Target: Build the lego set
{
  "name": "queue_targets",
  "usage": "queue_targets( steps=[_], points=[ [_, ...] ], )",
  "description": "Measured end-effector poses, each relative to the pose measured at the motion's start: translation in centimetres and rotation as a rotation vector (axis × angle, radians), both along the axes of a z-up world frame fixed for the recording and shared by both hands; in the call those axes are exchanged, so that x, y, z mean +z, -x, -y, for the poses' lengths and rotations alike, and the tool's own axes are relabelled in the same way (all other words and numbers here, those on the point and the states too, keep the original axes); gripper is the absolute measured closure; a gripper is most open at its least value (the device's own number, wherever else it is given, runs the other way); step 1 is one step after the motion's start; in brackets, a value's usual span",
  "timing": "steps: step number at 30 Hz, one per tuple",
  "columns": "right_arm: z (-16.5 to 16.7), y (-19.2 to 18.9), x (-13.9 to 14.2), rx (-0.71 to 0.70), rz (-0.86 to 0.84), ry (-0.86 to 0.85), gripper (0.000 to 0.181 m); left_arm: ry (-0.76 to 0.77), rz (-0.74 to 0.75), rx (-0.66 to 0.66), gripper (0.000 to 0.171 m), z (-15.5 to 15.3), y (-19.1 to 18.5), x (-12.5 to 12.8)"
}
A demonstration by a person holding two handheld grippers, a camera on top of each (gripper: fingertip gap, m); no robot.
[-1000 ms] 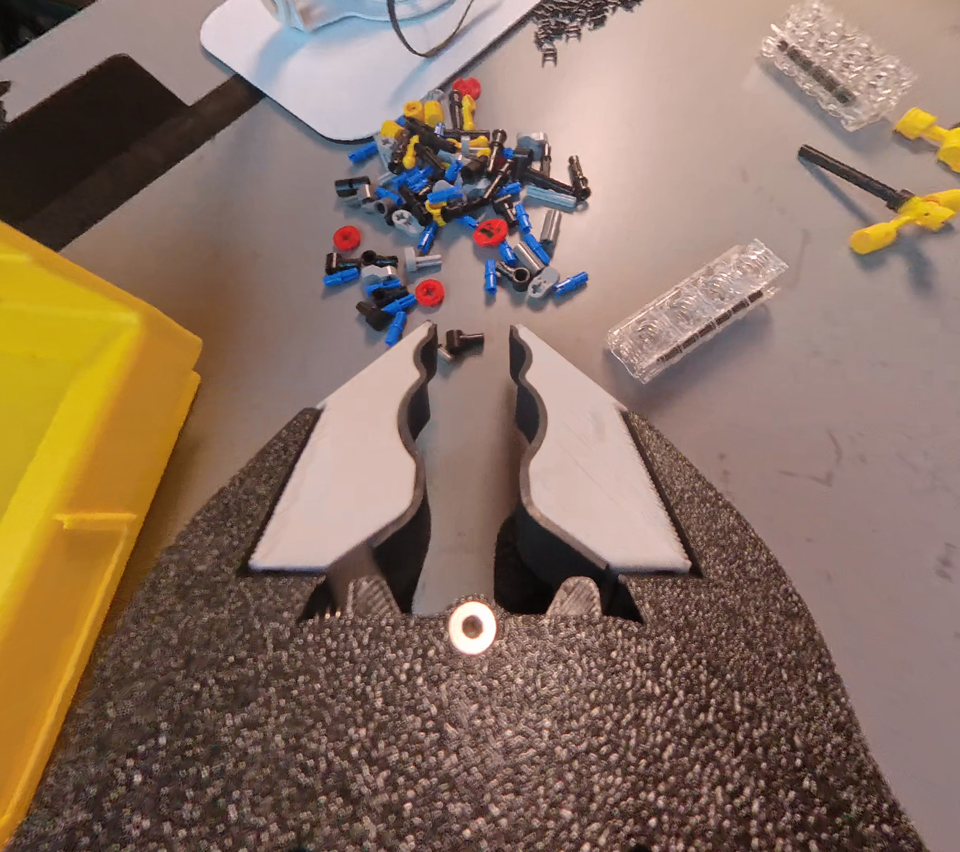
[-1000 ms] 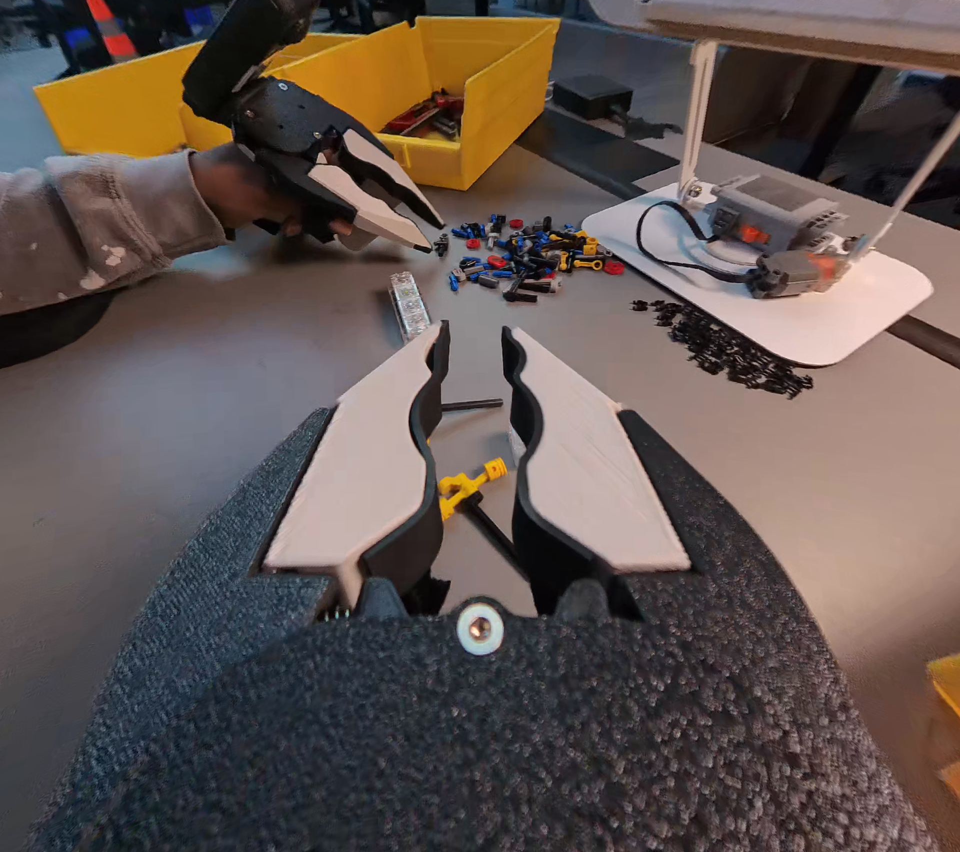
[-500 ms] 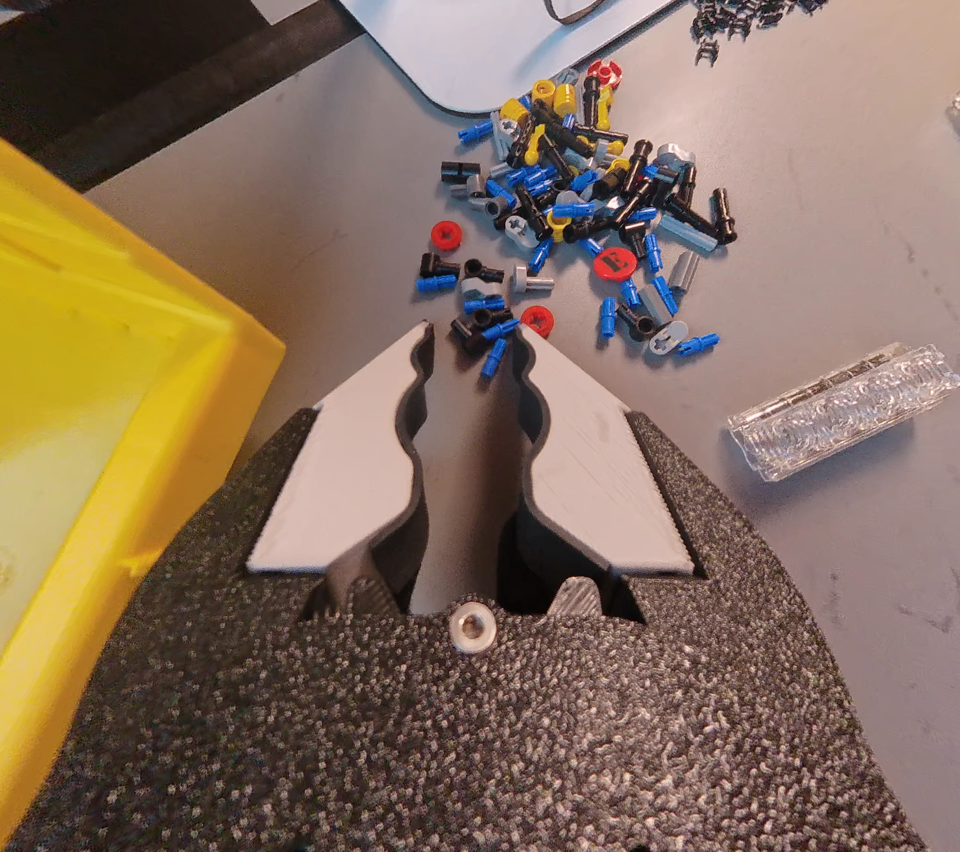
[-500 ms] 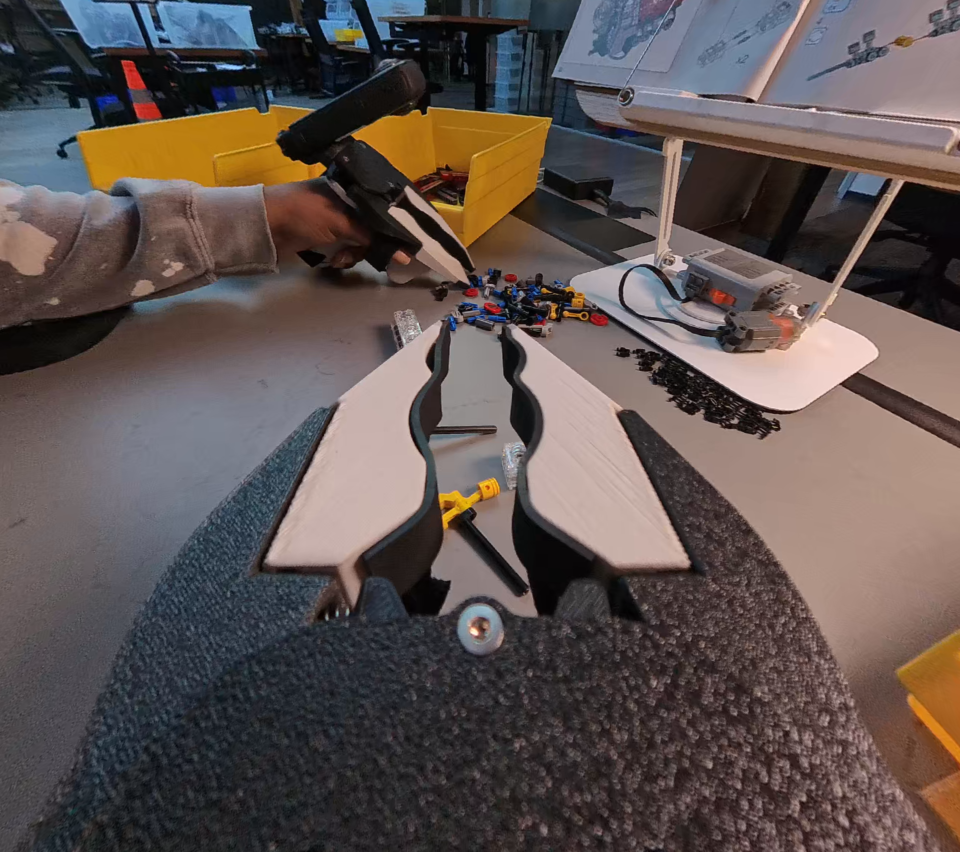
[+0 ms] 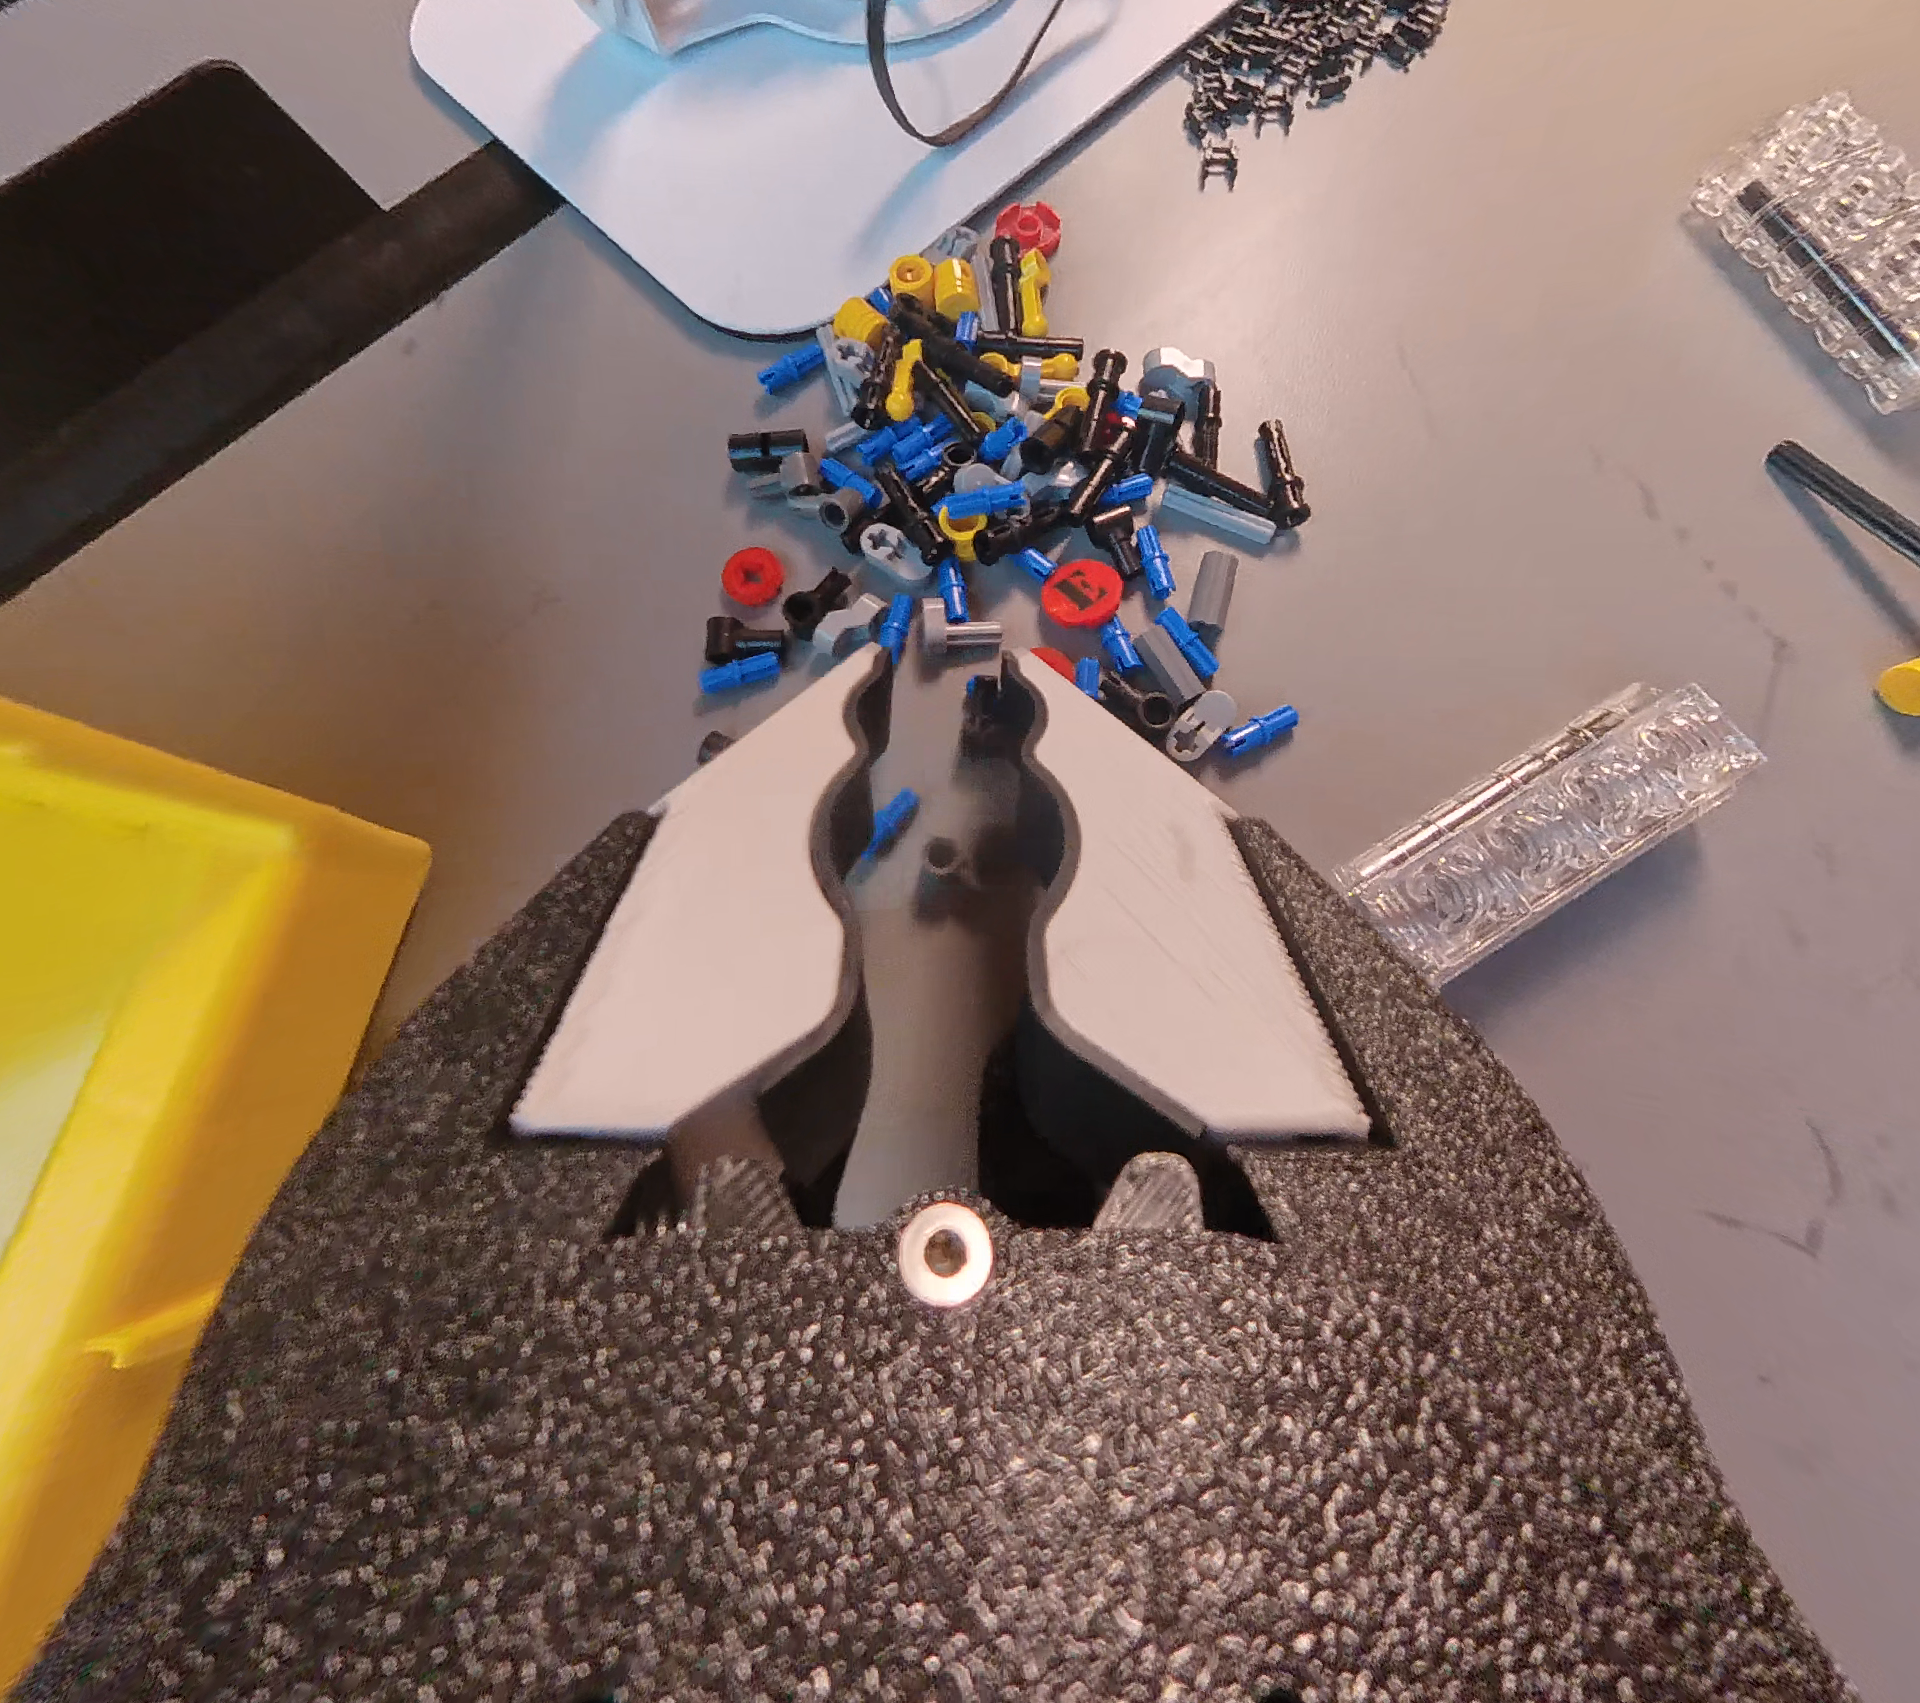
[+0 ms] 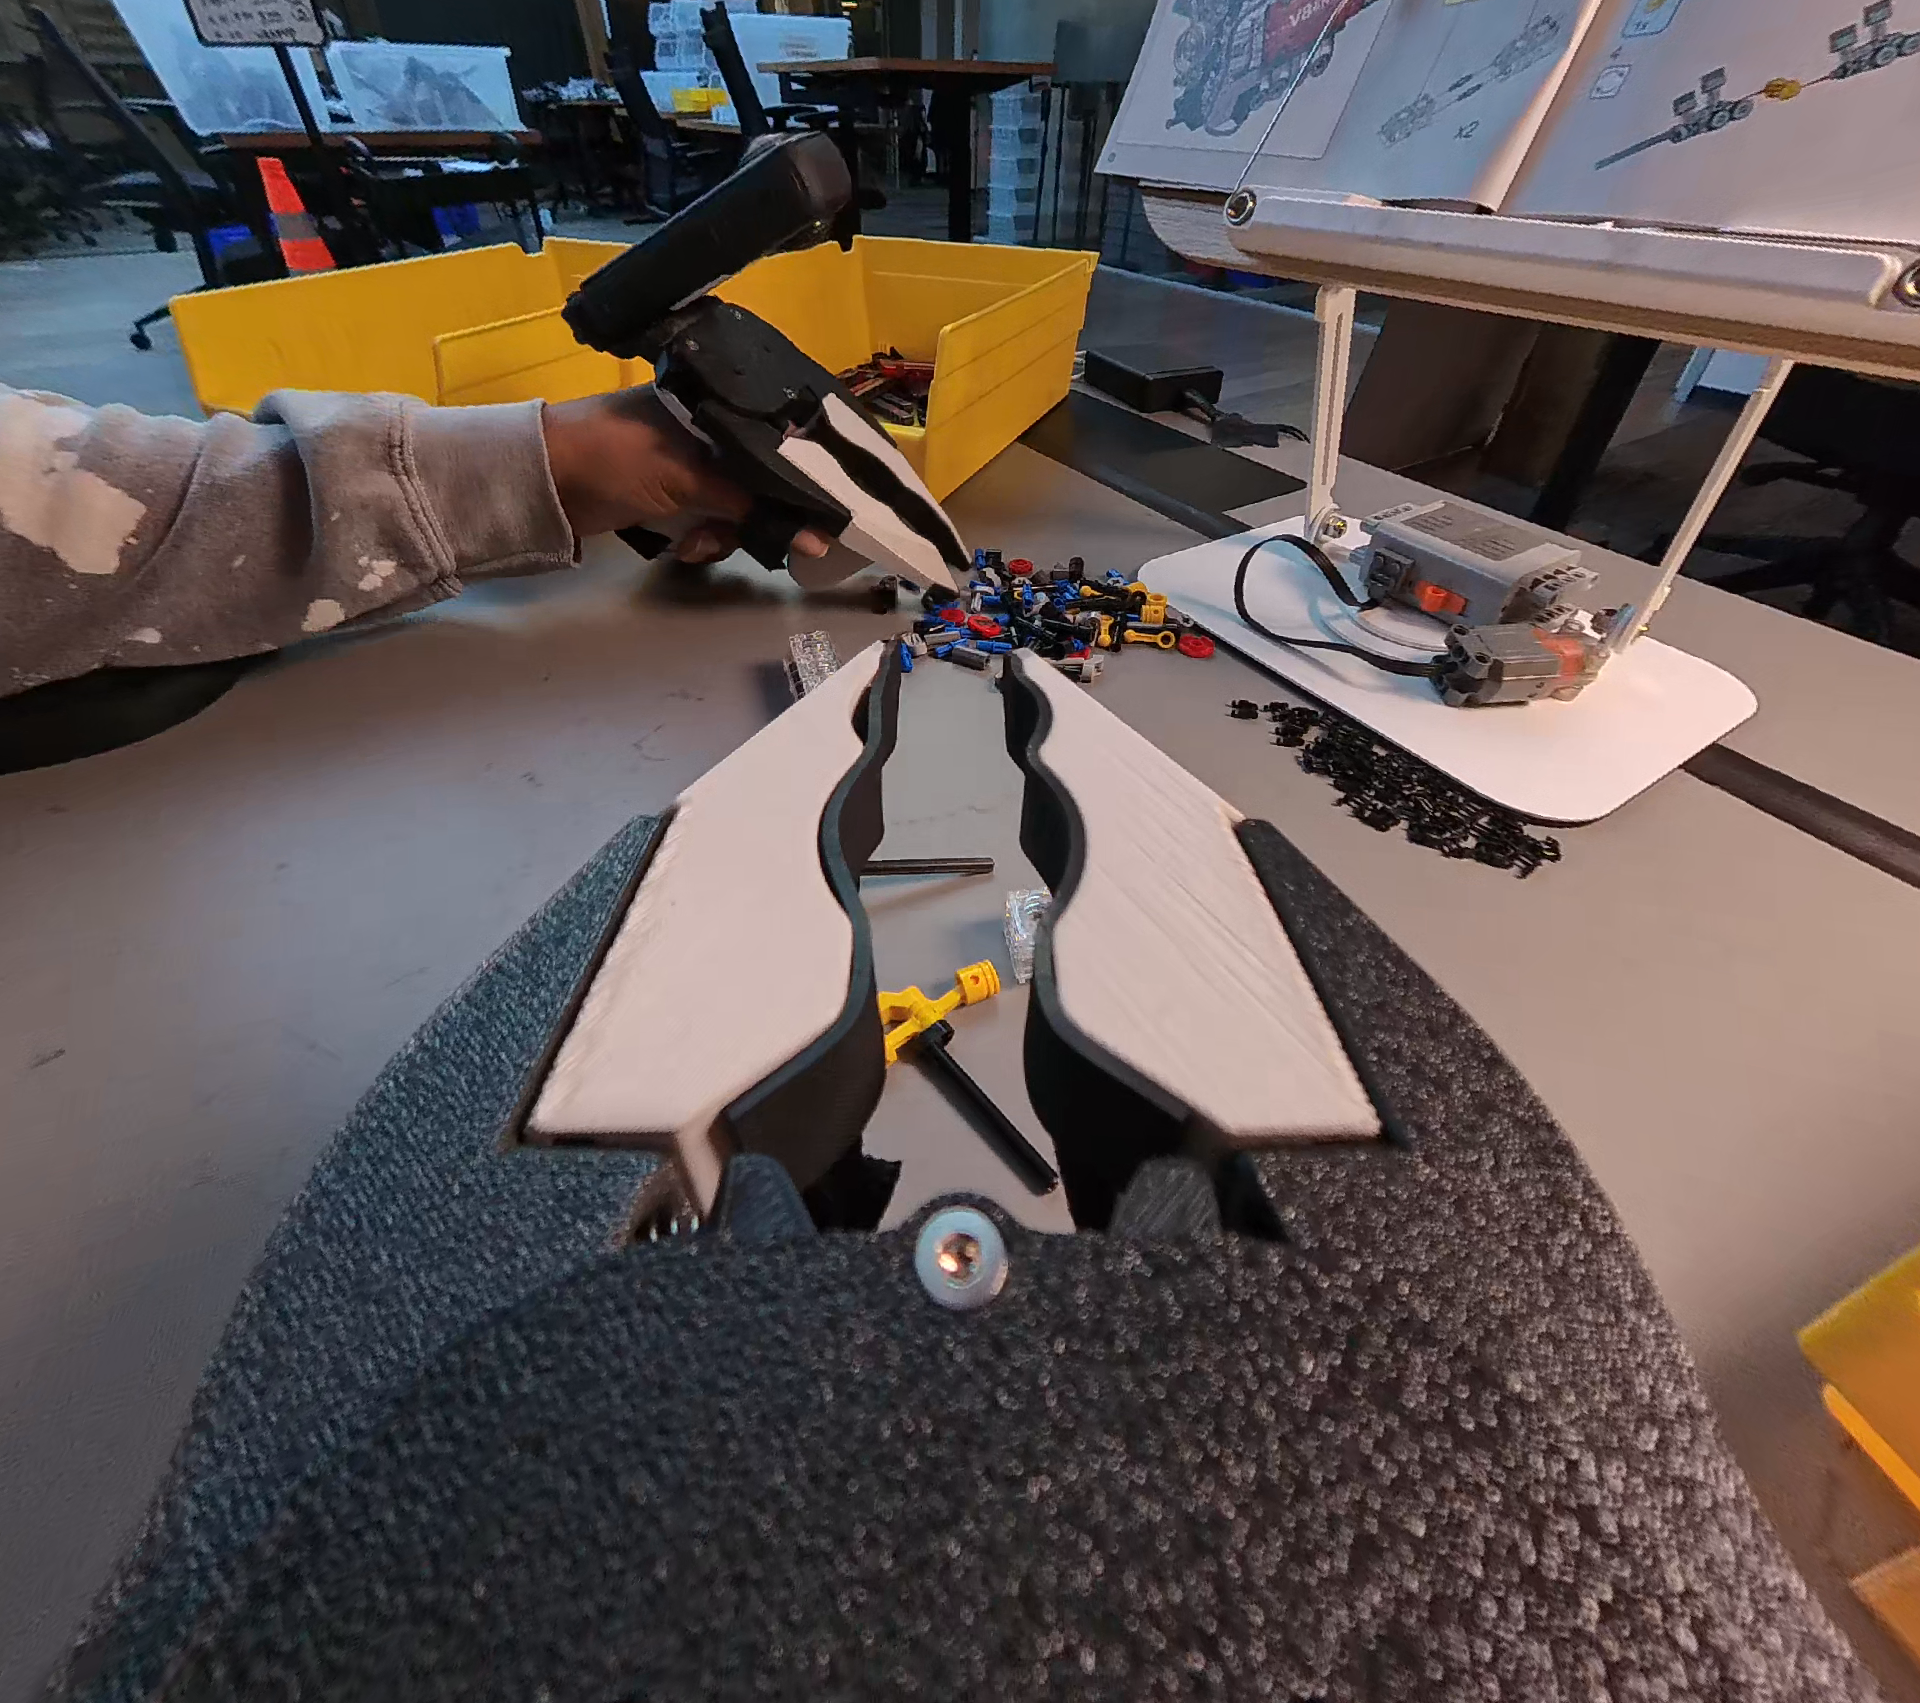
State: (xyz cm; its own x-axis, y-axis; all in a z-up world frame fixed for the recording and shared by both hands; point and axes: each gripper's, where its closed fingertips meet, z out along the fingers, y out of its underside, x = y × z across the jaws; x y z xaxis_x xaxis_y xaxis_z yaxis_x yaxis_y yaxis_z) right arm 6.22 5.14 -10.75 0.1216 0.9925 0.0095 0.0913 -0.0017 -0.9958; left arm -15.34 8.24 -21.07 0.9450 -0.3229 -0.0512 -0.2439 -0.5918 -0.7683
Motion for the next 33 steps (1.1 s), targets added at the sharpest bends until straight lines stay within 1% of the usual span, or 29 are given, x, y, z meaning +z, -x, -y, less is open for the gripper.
queue_targets(
  steps=[2, 4, 7, 9, 11, 13, 16, 18, 20, 22, 24, 27, 29, 33],
  points=[
    [-0.1, -0.1, 0.1, -0.006, -0.008, -0.002, 0.162, -0.070, 0.010, 0.043, 0.141, -0.3, 0.5, 1.2],
    [-0.5, -0.4, 0.4, -0.030, -0.019, -0.015, 0.161, -0.158, 0.074, 0.074, 0.135, -0.2, 0.2, 3.0],
    [-2.5, -1.5, 1.9, -0.126, -0.025, -0.087, 0.157, -0.251, 0.159, 0.101, 0.129, 0.9, -0.6, 5.0],
    [-5.2, -3.4, 3.6, -0.243, -0.013, -0.164, 0.157, -0.286, 0.164, 0.102, 0.127, 1.8, -1.1, 5.7],
    [-8.7, -6.1, 5.3, -0.375, 0.042, -0.222, 0.157, -0.310, 0.159, 0.086, 0.127, 2.4, -1.8, 6.4],
    [-12.5, -9.2, 6.2, -0.488, 0.149, -0.204, 0.158, -0.327, 0.158, 0.069, 0.127, 3.0, -2.6, 6.9],
    [-18.0, -12.4, 6.0, -0.554, 0.350, -0.139, 0.157, -0.324, 0.159, 0.053, 0.127, 3.9, -3.4, 6.8],
    [-22.2, -13.8, 4.7, -0.599, 0.498, -0.115, 0.158, -0.316, 0.169, 0.045, 0.127, 4.5, -3.9, 6.5],
    [-26.3, -14.8, 2.2, -0.660, 0.642, -0.035, 0.160, -0.317, 0.185, 0.044, 0.127, 4.9, -4.2, 6.5],
    [-29.4, -15.1, -0.7, -0.699, 0.708, 0.077, 0.162, -0.318, 0.193, 0.048, 0.127, 5.3, -4.3, 6.6],
    [-31.5, -15.3, -3.5, -0.725, 0.746, 0.185, 0.164, -0.328, 0.193, 0.054, 0.127, 5.7, -4.2, 6.9],
    [-32.7, -15.4, -6.6, -0.725, 0.771, 0.325, 0.165, -0.344, 0.195, 0.064, 0.127, 6.4, -3.8, 7.0],
    [-32.9, -15.2, -7.5, -0.723, 0.753, 0.386, 0.169, -0.347, 0.206, 0.069, 0.127, 6.8, -3.6, 7.0],
    [-33.2, -15.7, -9.3, -0.743, 0.767, 0.458, 0.170, -0.341, 0.265, 0.066, 0.128, 6.8, -3.4, 7.0]
  ],
)
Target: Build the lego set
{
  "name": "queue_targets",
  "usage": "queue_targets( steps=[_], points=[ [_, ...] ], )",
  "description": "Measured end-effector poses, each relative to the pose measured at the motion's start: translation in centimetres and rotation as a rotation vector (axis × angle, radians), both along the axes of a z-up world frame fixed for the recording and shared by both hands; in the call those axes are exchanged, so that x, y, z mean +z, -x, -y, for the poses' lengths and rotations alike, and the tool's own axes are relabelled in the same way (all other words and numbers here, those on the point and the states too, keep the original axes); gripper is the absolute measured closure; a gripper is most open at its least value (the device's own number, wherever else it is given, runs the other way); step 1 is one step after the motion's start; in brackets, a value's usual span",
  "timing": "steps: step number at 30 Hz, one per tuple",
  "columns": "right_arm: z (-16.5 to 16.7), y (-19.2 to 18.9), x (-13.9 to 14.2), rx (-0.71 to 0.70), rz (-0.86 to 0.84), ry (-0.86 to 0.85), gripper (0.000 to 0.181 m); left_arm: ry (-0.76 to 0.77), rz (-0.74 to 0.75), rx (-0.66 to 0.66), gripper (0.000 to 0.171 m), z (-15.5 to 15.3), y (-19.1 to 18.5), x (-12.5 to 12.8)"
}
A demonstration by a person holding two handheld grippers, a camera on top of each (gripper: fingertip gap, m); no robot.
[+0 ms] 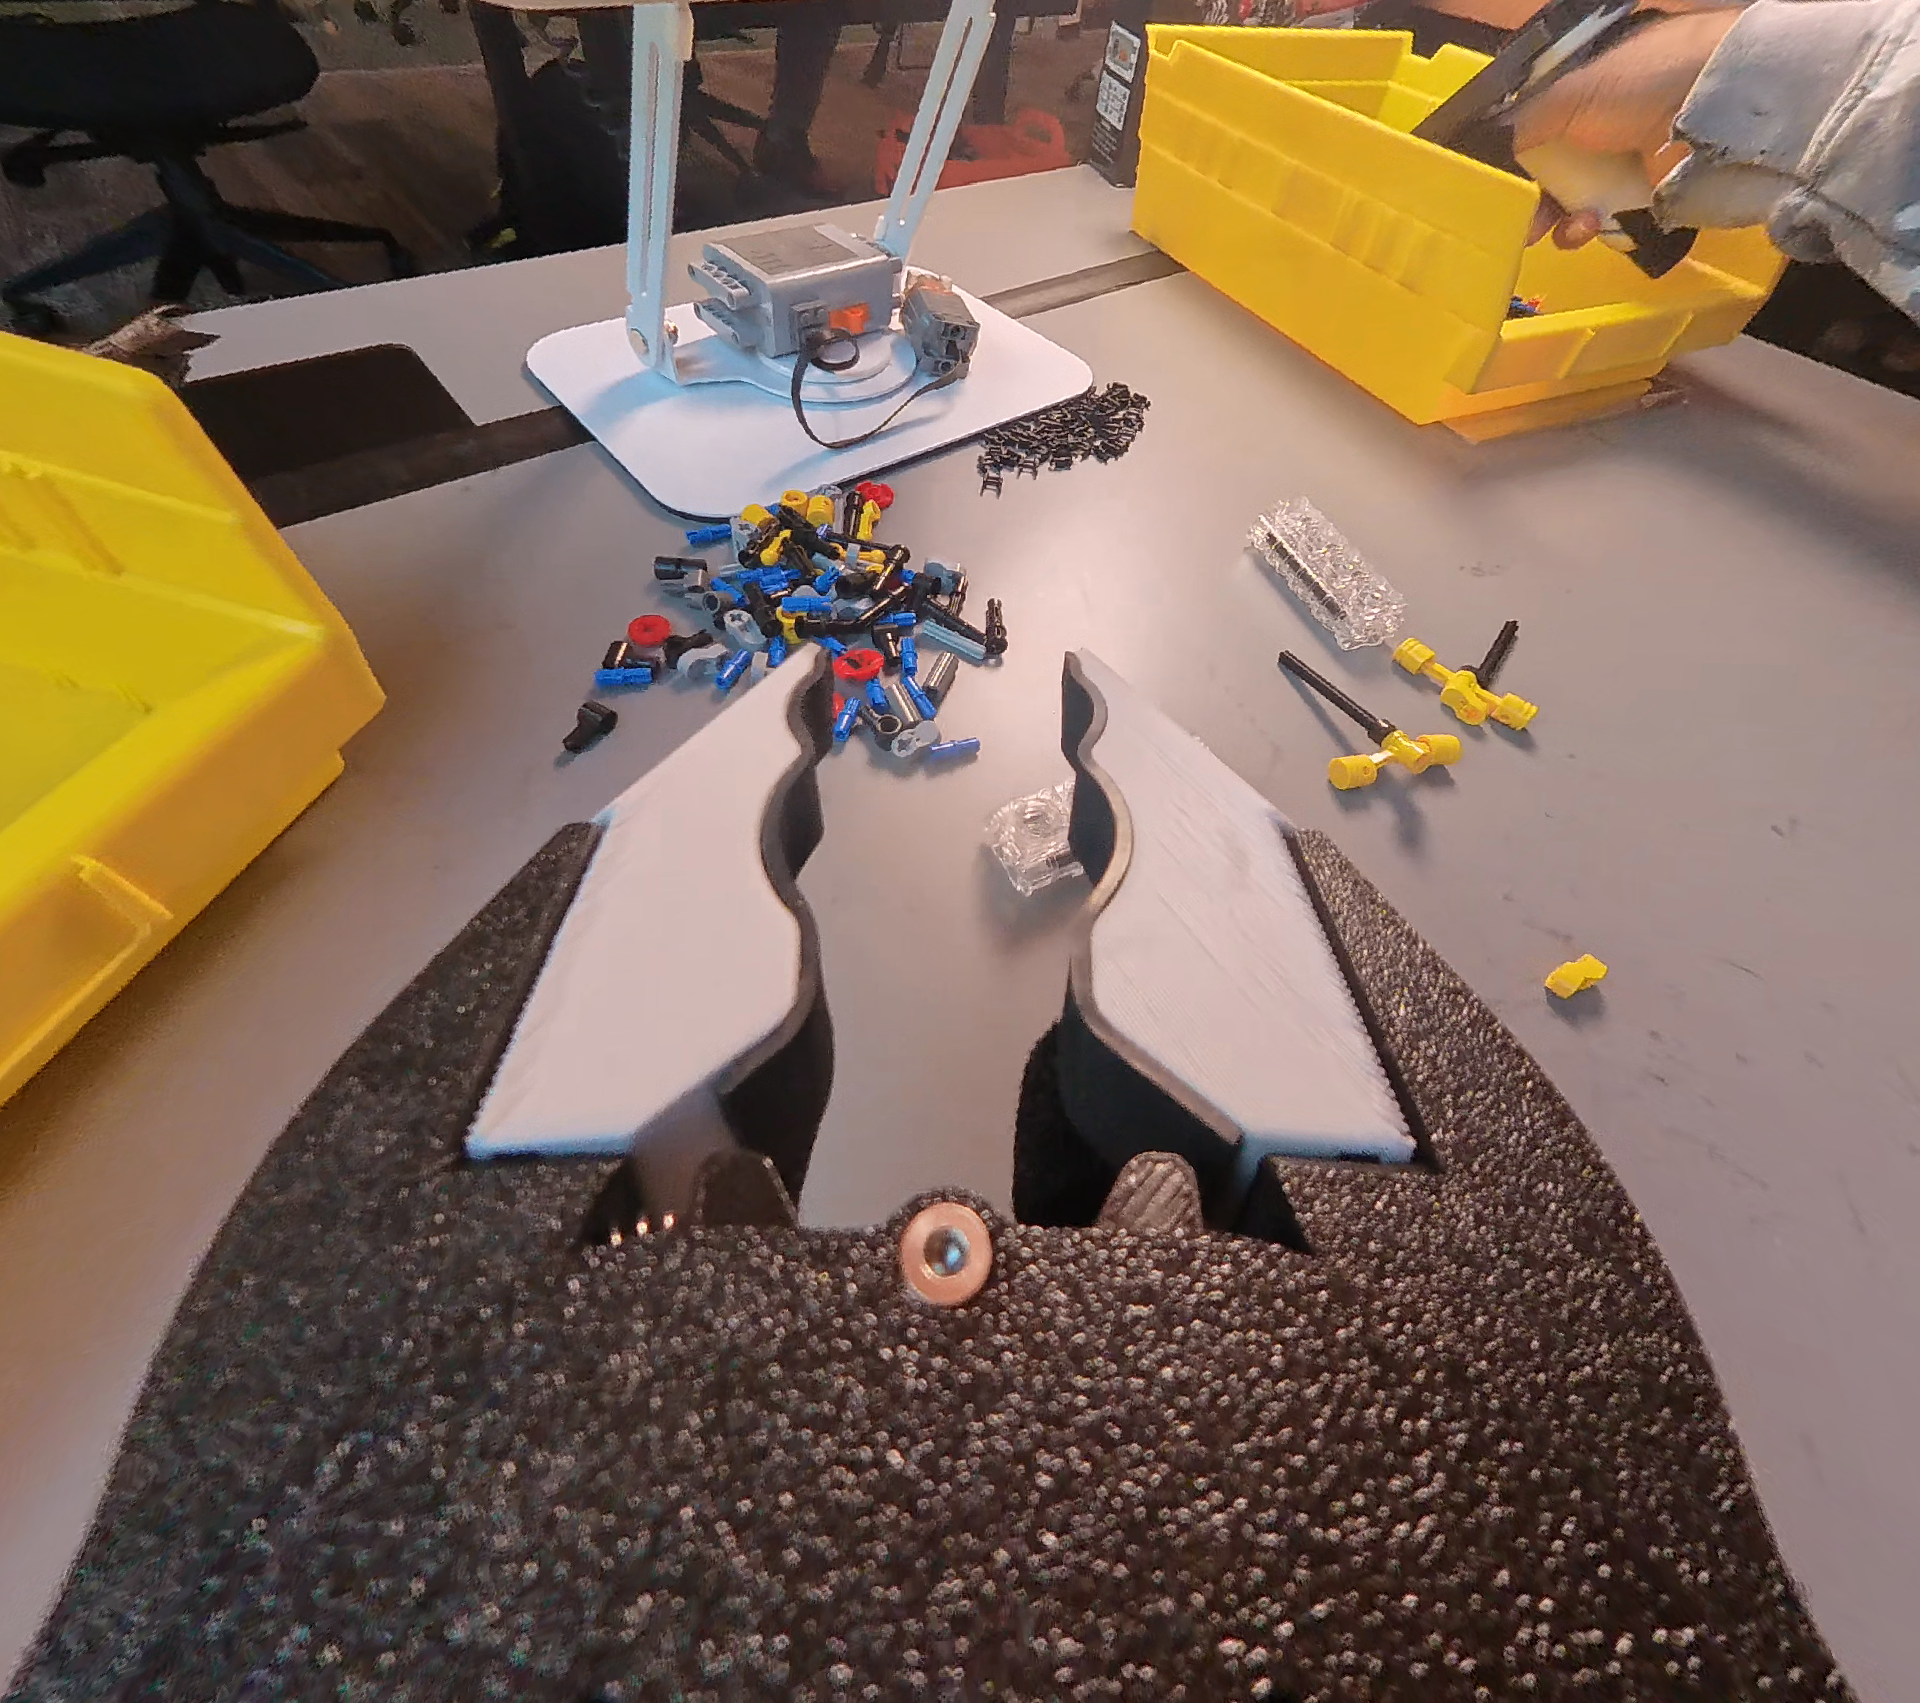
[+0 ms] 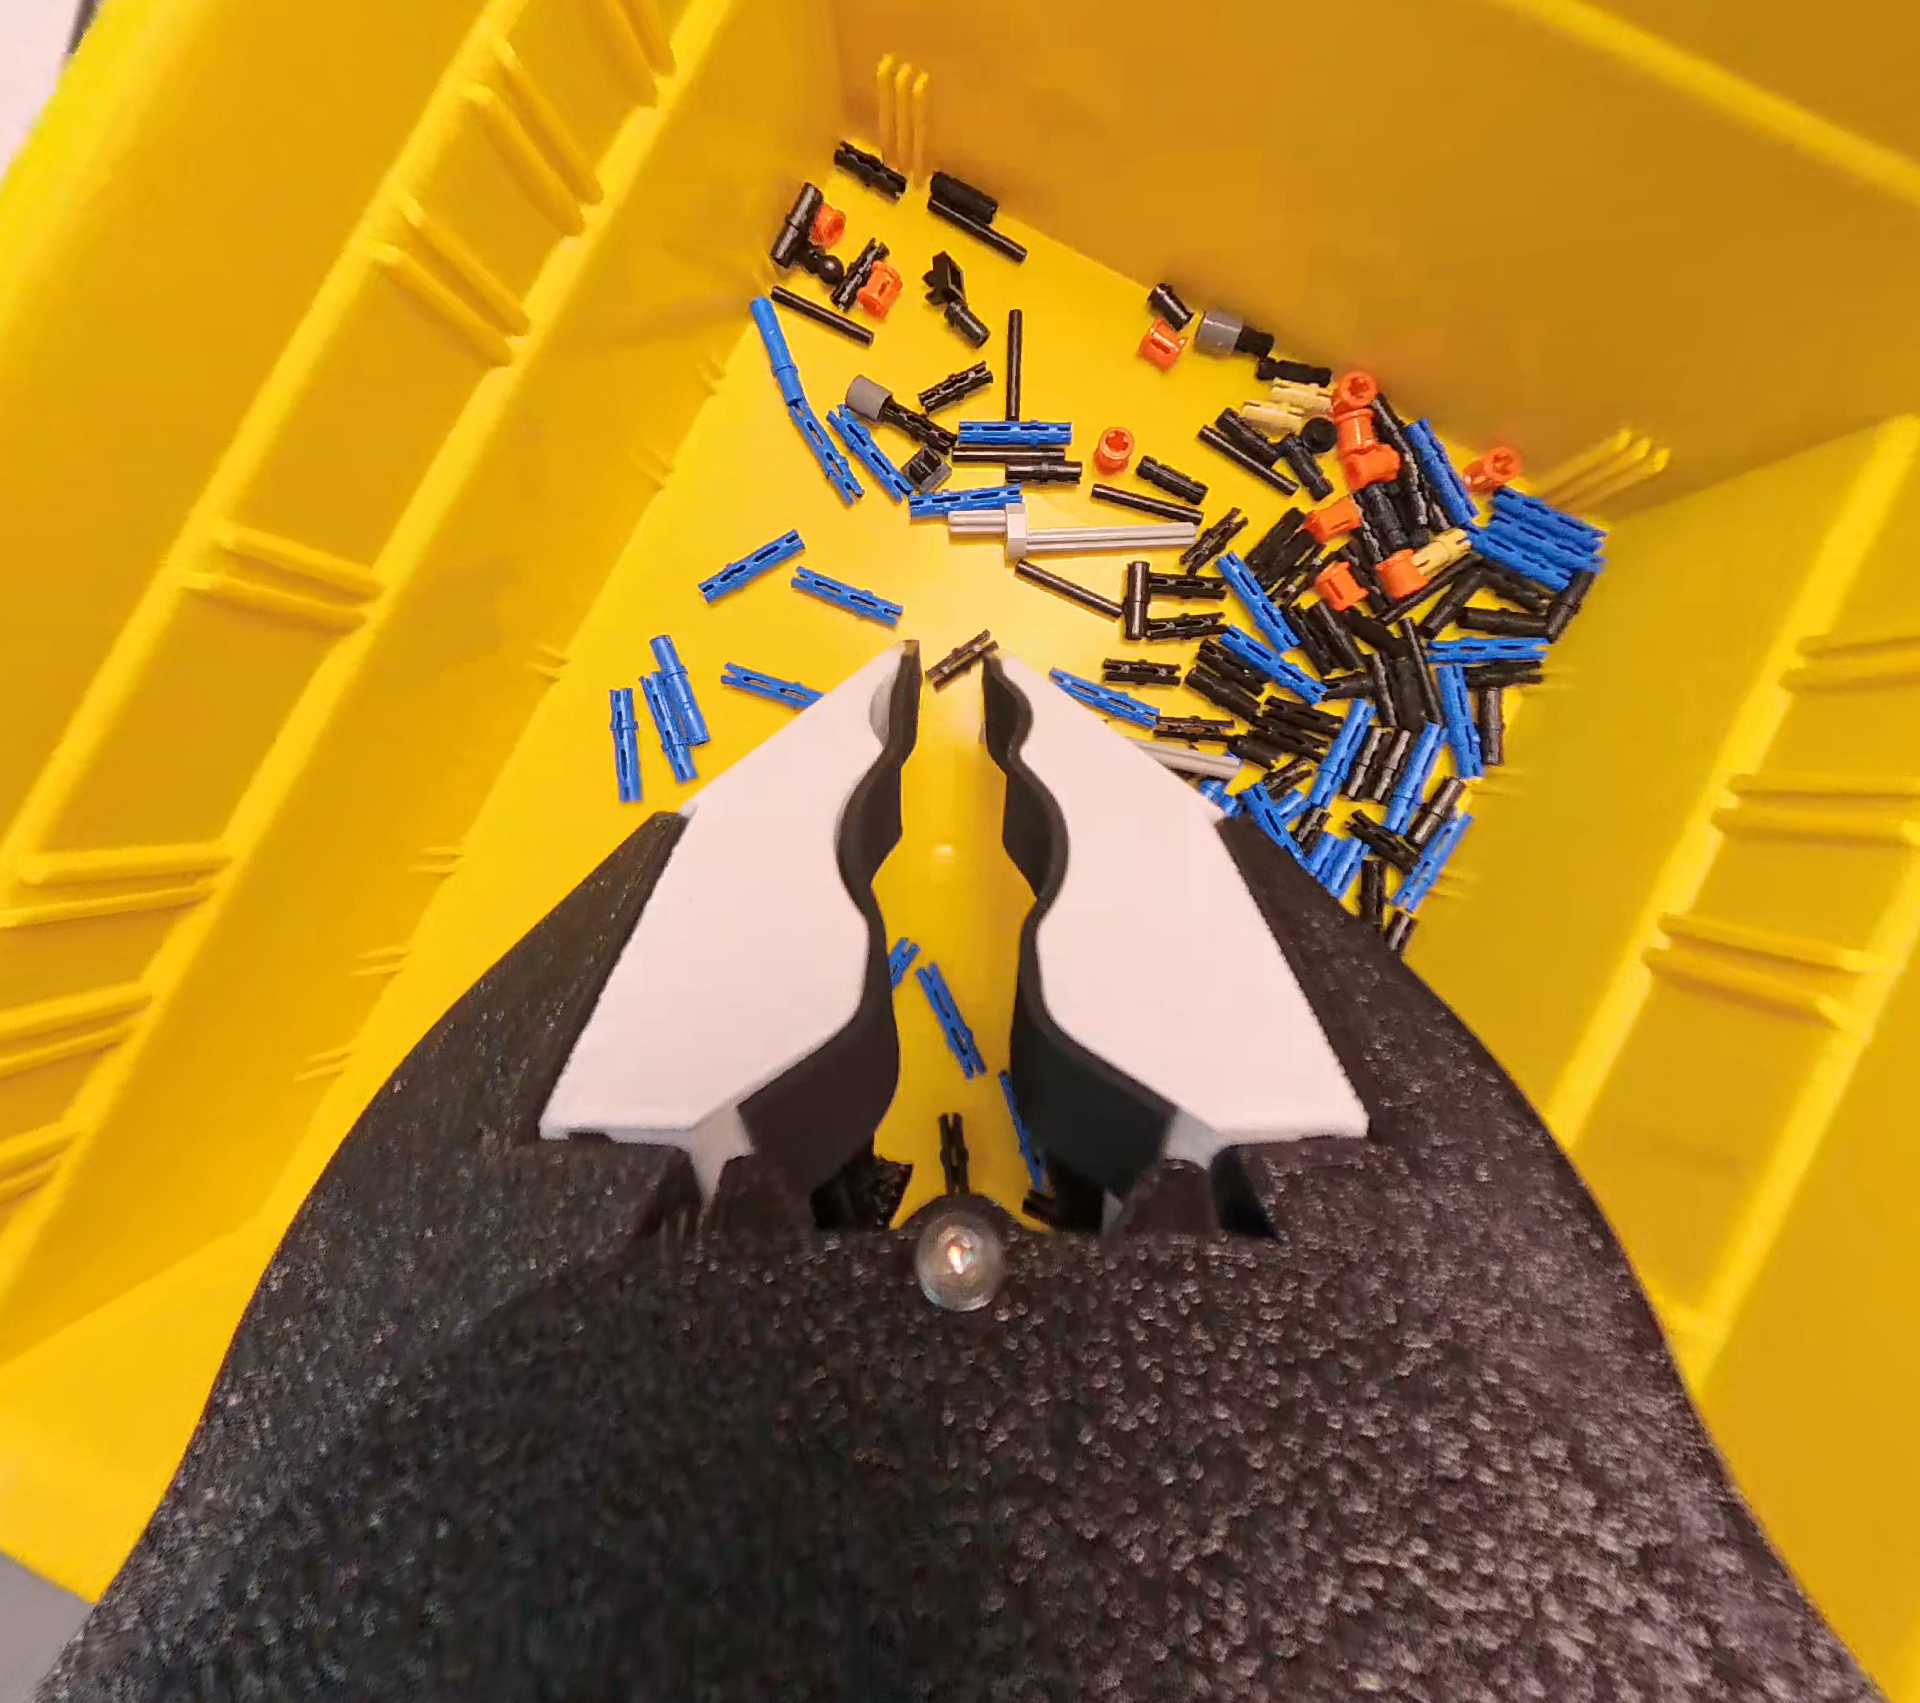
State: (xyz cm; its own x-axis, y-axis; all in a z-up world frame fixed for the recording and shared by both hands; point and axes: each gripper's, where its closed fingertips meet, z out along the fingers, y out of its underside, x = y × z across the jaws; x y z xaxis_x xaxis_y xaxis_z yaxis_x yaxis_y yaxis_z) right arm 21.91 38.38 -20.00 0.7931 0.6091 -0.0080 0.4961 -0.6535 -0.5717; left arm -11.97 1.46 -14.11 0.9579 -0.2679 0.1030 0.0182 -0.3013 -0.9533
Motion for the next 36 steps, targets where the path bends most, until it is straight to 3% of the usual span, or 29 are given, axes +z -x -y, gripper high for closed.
queue_targets(
  steps=[13, 16, 19, 21, 22, 25, 29, 32, 36],
  points=[
    [-0.5, -0.5, -1.3, 0.000, 0.004, 0.031, 0.177, 0.016, 0.050, -0.010, 0.128, 0.1, 0.1, -0.3],
    [0.5, 1.2, 2.1, 0.128, -0.042, -0.113, 0.177, 0.015, 0.046, -0.012, 0.128, 0.2, 0.0, -0.2],
    [6.7, 5.6, 10.3, 0.373, -0.210, -0.332, 0.177, 0.014, 0.040, -0.008, 0.128, 0.2, 0.2, -0.2],
    [13.9, 8.0, 14.0, 0.590, -0.255, -0.423, 0.177, 0.020, 0.053, -0.013, 0.128, 0.1, 0.2, -0.3],
    [18.0, 9.1, 14.6, 0.706, -0.263, -0.424, 0.177, 0.022, 0.057, -0.019, 0.128, 0.1, 0.1, -0.4],
    [29.4, 10.8, 11.6, 1.005, -0.199, -0.335, 0.177, 0.015, 0.045, -0.038, 0.127, 0.2, -0.4, -0.2],
    [39.2, 11.8, 4.2, 1.186, -0.157, -0.158, 0.177, 0.003, 0.018, -0.058, 0.127, 0.4, -1.0, 0.2],
    [41.5, 12.1, 0.7, 1.223, -0.100, -0.126, 0.177, -0.013, -0.018, -0.079, 0.127, 0.7, -1.5, 0.6],
    [42.1, 12.5, -0.9, 1.225, -0.063, -0.118, 0.177, -0.019, -0.113, -0.106, 0.127, 1.0, -2.1, 0.6]
  ],
)
